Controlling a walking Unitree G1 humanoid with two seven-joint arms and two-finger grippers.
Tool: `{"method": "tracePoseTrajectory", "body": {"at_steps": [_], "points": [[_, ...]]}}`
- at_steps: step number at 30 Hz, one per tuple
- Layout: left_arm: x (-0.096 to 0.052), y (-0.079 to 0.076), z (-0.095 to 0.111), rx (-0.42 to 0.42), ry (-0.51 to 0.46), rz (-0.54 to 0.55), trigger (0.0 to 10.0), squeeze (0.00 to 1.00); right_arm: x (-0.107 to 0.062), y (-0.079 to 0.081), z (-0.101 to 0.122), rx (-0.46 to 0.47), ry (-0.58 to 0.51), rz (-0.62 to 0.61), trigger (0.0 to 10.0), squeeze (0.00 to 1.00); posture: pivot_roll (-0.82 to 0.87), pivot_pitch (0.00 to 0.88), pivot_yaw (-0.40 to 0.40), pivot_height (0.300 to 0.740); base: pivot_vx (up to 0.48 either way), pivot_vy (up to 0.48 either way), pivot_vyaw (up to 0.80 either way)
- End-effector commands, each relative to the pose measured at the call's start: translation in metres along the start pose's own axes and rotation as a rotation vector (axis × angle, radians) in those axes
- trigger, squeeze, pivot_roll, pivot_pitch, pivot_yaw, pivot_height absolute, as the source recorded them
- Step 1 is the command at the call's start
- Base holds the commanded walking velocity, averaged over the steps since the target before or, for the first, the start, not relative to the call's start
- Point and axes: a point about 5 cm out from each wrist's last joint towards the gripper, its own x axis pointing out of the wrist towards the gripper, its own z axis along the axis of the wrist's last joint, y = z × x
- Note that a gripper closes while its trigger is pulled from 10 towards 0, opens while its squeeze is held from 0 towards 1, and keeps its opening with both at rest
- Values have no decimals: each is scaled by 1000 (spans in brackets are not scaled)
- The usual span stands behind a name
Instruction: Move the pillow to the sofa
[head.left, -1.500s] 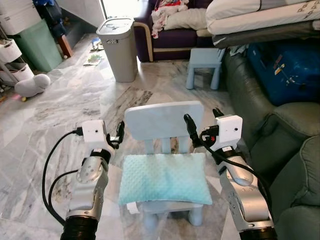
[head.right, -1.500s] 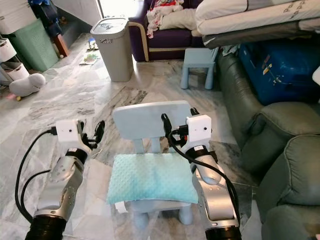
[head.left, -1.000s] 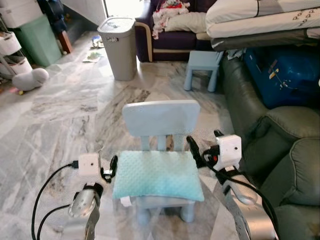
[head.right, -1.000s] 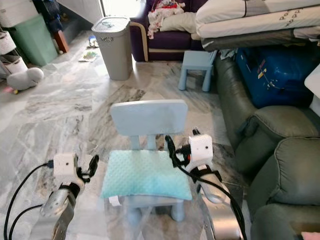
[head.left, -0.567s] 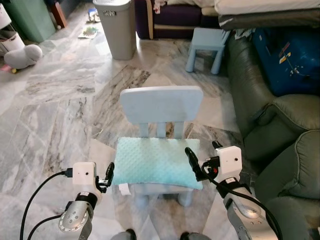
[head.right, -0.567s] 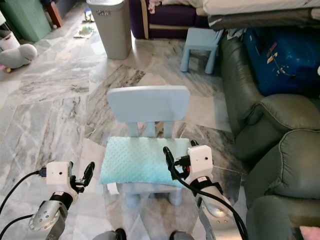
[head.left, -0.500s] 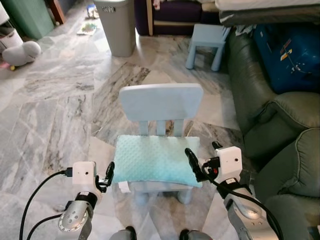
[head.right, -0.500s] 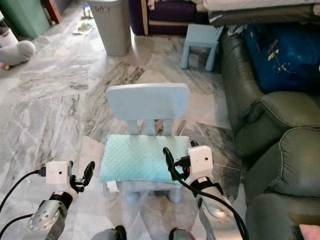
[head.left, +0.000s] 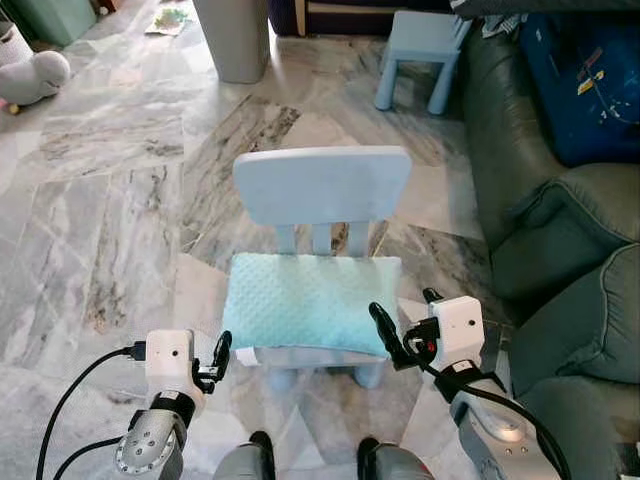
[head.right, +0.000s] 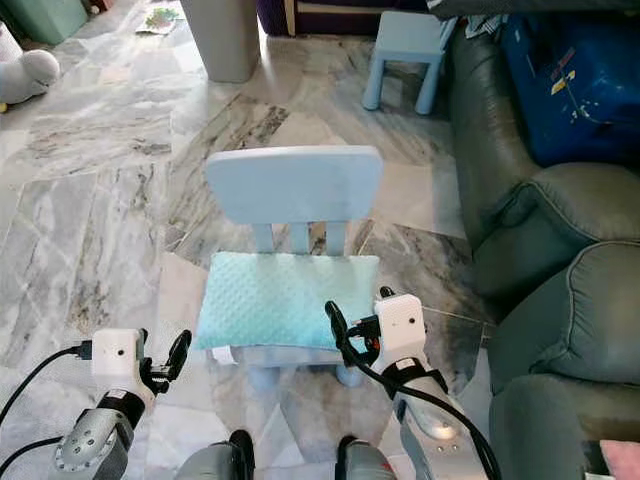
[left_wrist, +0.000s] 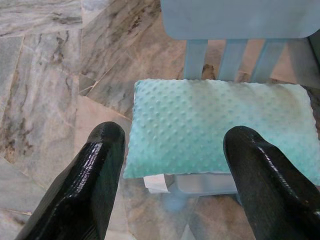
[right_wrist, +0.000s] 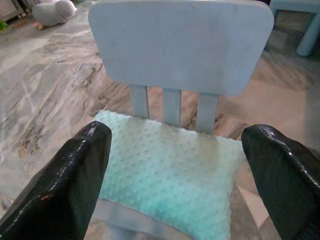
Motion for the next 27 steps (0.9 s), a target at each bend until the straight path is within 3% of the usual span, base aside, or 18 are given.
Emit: {"method": "tracePoseTrajectory", "body": {"at_steps": [1, 12, 27], "points": [[-4, 6, -3, 10, 21, 22, 10000, 0, -1, 6, 2, 9, -5, 22, 10000, 0, -95, 308, 22, 740, 0, 0, 0], [-7, 6, -3, 13, 29, 25, 10000, 0, -2, 6, 4, 8, -4, 28, 10000, 0, -95, 320, 24, 740, 0, 0, 0], [-6, 5, -3, 16, 36, 26, 10000, 0, -2, 7, 5, 5, -2, 31, 10000, 0, -97, 325, 25, 668, 0, 0, 0]]}}
